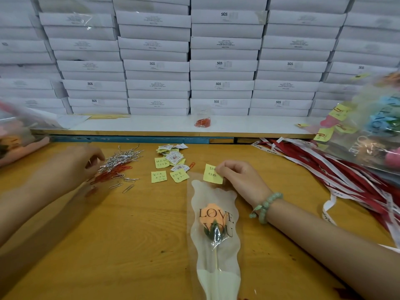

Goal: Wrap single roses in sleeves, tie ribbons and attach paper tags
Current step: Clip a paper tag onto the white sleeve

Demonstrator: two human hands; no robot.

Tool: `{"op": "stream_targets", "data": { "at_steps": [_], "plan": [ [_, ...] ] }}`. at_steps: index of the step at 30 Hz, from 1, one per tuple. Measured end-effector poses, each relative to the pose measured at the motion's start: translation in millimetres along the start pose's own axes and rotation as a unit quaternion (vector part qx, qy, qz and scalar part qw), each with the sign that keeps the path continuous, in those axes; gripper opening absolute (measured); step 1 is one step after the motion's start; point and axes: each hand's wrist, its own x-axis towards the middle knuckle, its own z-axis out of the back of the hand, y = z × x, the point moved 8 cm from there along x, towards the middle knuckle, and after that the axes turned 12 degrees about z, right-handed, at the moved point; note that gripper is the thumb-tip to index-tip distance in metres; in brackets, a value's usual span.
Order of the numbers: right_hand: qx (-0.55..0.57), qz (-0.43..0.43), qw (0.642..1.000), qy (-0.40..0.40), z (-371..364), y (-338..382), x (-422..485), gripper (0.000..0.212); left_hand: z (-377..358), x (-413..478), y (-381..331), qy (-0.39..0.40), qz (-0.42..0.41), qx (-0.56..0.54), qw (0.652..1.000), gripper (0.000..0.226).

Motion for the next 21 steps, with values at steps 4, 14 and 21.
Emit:
{"op": "stream_targets", "data": {
  "at_steps": [4,14,21],
  "plan": [
    [0.001,0.01,1.0,0.017,-3,1,0,0.022,12,-3,-15,-0.057,0.011,-0.016,0.998,0.014],
    [0.072,0.037,0.997,0.005,-5,9,0,0.011,4,-42,-98,0.1,0.072,-0.397,0.91,0.004],
    [0.042,0.119,0.991,0.03,-17,28,-5,0.012,-39,-77,-147,0.251,0.056,-0.549,0.796,0.015]
  ]
}}
